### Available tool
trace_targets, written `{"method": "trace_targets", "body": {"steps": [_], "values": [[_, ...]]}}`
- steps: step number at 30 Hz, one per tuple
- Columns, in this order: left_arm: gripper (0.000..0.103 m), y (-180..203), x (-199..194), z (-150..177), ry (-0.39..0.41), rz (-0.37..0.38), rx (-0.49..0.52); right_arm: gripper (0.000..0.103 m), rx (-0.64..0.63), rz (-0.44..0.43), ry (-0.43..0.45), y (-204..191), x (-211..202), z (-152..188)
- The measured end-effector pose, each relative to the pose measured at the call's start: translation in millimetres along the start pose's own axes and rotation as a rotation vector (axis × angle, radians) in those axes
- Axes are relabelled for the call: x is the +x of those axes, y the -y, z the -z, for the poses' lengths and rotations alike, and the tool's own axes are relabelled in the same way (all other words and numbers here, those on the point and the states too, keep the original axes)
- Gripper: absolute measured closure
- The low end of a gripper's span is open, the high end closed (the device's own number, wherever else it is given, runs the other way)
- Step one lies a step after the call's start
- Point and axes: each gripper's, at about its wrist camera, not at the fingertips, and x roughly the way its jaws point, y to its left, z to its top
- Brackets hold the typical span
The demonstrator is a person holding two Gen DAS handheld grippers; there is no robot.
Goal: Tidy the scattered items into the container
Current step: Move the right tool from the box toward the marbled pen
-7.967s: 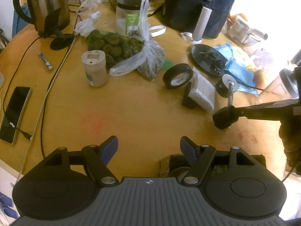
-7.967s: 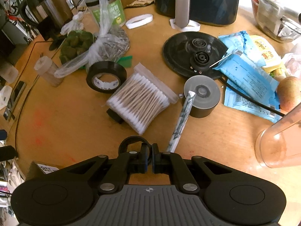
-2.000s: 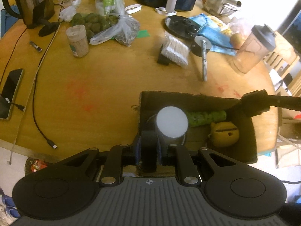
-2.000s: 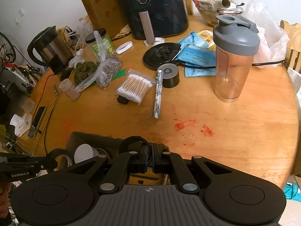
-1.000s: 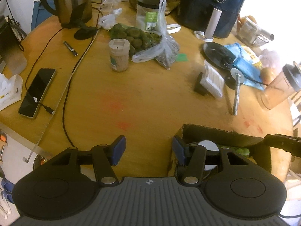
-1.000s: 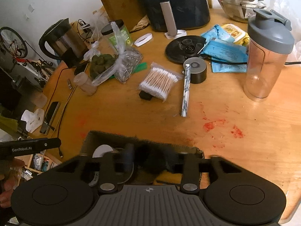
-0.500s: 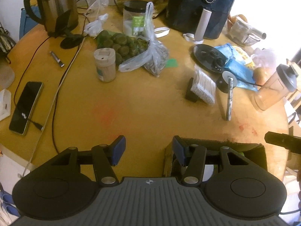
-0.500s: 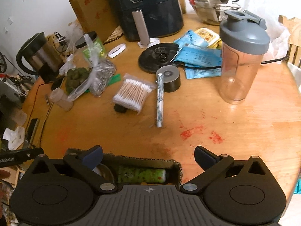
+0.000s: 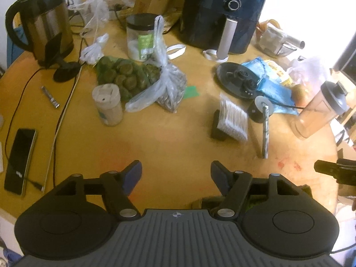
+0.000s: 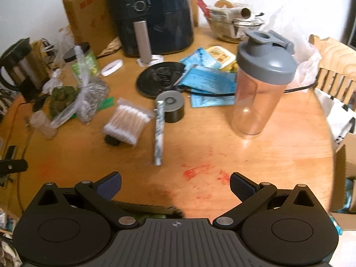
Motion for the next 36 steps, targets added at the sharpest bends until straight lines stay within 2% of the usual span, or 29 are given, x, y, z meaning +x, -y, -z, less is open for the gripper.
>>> {"method": "trace_targets", "body": {"steps": [6,8,10,13,19,22,26,36], "values": [[0.034,0.4,7.4,-9.7,0.000,0.020,0.055,0.000,0.001,0.063,0.013,9.7,2.2,-5.8],[0.026,1.8,8.0,-10.9,0.018,0.031,0.078,0.000,-0.002,0.082,0.022,14.4,1.6,-7.0],[0.013,4.4,7.6,-12.1,0.037,0.046,0.102,0.000,-0.007,0.104,0.035,20.6,0.2,-8.3],[0.003,6.6,7.1,-14.5,0.054,0.069,0.104,0.000,-0.017,0.139,0.047,30.7,-2.7,-10.2],[0.003,13.1,4.9,-19.1,0.072,0.064,0.095,0.000,-0.054,0.149,0.036,40.5,-2.3,-9.4],[0.003,18.8,1.8,-22.2,0.063,0.031,0.094,0.000,-0.085,0.117,0.024,38.2,3.0,-9.4],[0.003,24.7,-1.4,-23.2,0.061,0.023,0.100,0.000,-0.129,0.076,0.022,31.0,8.8,-14.5],[0.003,36.7,-6.4,-29.7,0.063,0.066,0.084,0.000,-0.160,-0.006,0.052,18.9,7.6,-31.5]]}}
